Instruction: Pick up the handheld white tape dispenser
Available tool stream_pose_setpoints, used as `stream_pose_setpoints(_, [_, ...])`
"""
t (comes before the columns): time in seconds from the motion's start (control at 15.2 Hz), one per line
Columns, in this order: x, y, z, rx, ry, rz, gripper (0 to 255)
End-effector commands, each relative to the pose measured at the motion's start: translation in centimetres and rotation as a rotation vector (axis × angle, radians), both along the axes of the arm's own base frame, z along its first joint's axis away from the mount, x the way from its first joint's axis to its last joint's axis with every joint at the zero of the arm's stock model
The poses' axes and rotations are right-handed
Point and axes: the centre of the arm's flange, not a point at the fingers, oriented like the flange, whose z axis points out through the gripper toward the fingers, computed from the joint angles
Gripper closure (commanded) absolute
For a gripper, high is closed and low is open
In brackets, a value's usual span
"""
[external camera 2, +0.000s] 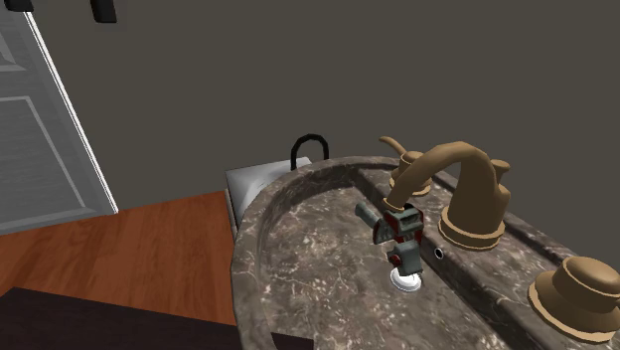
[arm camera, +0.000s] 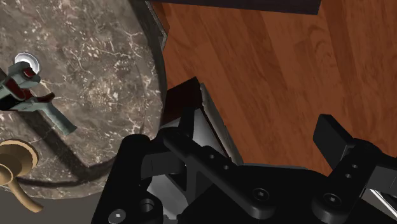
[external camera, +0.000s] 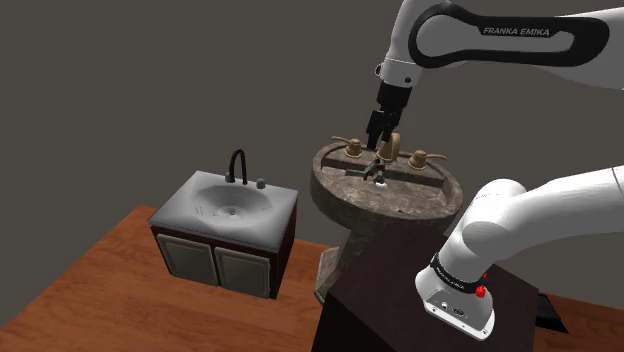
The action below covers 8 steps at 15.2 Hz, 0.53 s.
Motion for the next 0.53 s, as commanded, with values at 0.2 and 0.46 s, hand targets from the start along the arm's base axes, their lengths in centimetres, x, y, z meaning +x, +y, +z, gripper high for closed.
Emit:
stream_pose_setpoints(0.2, [0.7, -2.5, -2.8, -0.008, -0.013, 0.021, 0])
stream_pose_setpoints(0.46, [1.8, -5.9, -6.4, -0.020, -0.031, 0.049, 0])
